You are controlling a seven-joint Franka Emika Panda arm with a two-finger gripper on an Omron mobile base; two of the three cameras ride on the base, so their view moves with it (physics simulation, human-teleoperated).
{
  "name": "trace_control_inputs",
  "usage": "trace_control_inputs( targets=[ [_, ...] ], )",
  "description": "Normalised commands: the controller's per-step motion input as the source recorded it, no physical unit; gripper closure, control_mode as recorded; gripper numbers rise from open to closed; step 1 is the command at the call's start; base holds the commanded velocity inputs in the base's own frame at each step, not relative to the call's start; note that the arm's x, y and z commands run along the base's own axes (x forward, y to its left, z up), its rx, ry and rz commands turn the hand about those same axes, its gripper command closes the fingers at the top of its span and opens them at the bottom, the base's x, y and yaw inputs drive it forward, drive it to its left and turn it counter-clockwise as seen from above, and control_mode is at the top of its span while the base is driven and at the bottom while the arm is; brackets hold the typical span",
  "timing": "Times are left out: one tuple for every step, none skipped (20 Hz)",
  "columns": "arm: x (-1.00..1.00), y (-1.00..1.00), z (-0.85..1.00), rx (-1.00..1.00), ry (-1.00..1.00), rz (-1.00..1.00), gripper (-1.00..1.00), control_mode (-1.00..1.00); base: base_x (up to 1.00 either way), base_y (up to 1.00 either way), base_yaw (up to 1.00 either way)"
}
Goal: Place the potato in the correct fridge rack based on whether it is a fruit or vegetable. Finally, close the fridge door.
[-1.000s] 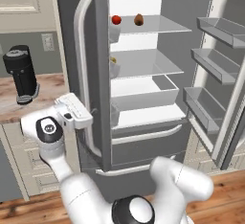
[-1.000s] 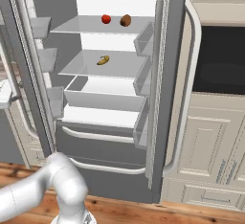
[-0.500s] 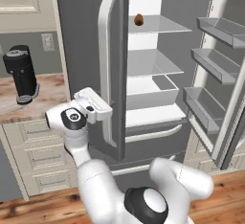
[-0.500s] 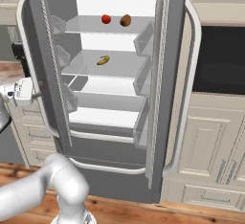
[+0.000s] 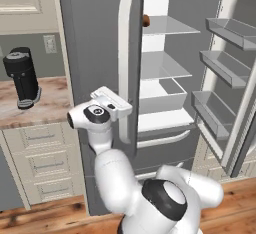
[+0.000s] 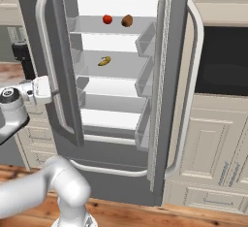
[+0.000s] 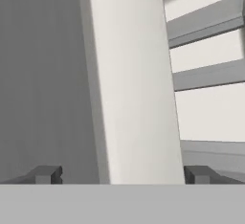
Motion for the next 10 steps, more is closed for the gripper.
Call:
trace_control_inputs(
  targets=[
    [0.44,-0.21,0.0,0.0,0.0,0.05,-1.0,-1.0,0.0,0.0,0.0],
    [0.44,-0.21,0.01,0.0,0.0,0.05,-1.0,-1.0,0.0,0.0,0.0],
    [0.44,-0.21,0.02,0.0,0.0,0.05,-1.0,-1.0,0.0,0.0,0.0],
    [0.44,-0.2,0.02,0.0,0.0,0.05,-1.0,-1.0,0.0,0.0,0.0],
    [0.43,-0.19,0.04,0.0,0.0,0.05,-1.0,-1.0,0.0,0.0,0.0],
    [0.47,-0.15,0.06,0.0,0.0,0.05,-1.0,-1.0,0.0,0.0,0.0],
    [0.49,-0.11,0.09,0.0,0.0,0.04,-1.0,-1.0,0.0,0.0,0.0],
    [0.56,-0.01,0.08,0.0,0.0,0.06,-1.0,-1.0,0.0,0.0,0.0],
    [0.56,0.0,0.01,0.0,0.0,0.06,-1.0,-1.0,0.0,0.0,0.0],
    [0.52,0.0,0.01,0.0,0.0,0.06,-1.0,-1.0,0.0,0.0,0.0]
  ],
)
